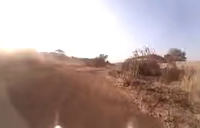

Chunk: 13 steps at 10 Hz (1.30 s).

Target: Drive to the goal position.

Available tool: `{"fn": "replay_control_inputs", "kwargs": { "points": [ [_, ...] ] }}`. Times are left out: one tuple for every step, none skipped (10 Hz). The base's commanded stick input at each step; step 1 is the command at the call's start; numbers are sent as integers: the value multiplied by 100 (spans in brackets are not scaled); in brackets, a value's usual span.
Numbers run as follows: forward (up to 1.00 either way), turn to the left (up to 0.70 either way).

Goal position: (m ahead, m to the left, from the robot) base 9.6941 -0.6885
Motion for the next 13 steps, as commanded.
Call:
{"fn": "replay_control_inputs", "kwargs": {
  "points": [
    [70,0],
    [70,0],
    [70,0],
    [70,0],
    [70,0],
    [70,0],
    [70,0],
    [70,0],
    [70,0],
    [70,0],
    [70,0],
    [70,0],
    [70,0]
  ]
}}
